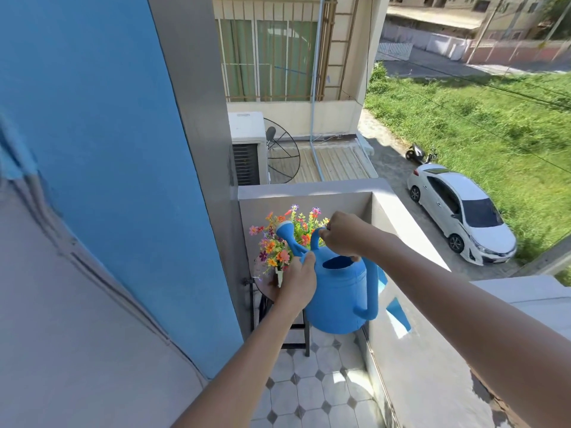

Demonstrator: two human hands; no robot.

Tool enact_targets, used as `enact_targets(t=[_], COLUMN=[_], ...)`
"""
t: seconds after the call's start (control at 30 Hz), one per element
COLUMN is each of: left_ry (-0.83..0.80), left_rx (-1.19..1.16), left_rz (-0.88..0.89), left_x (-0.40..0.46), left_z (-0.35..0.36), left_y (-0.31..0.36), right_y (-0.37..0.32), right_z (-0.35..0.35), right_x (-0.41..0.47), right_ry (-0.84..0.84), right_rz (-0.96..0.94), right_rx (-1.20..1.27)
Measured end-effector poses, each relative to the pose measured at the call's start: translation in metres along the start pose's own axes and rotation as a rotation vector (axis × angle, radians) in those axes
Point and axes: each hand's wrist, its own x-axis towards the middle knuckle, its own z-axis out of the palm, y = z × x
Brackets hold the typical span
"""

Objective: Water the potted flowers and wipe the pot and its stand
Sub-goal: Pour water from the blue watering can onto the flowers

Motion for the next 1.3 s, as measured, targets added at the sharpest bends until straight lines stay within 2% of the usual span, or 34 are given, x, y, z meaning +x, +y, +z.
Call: enact_targets(t=[0.23,0.47,0.9,1.13,1.3], left_ry=[0.062,-0.031,-0.206,-0.200,-0.134], left_rx=[0.047,0.037,0.074,0.068,0.073], left_rz=[-0.037,-0.057,-0.083,-0.083,-0.080], left_x=[-0.010,-0.021,-0.032,-0.036,-0.035], left_z=[0.000,0.016,0.070,0.066,0.043], left_y=[-0.007,-0.011,-0.002,-0.005,-0.008], right_y=[0.004,0.024,0.079,0.078,0.058], right_z=[0.011,0.017,0.008,0.009,0.012], right_x=[0.003,-0.002,-0.018,-0.017,-0.015], right_ry=[-0.020,-0.037,-0.038,-0.057,-0.062], right_rz=[0.003,0.031,0.196,0.168,0.085], right_rx=[-0.010,-0.043,-0.036,-0.055,-0.019])
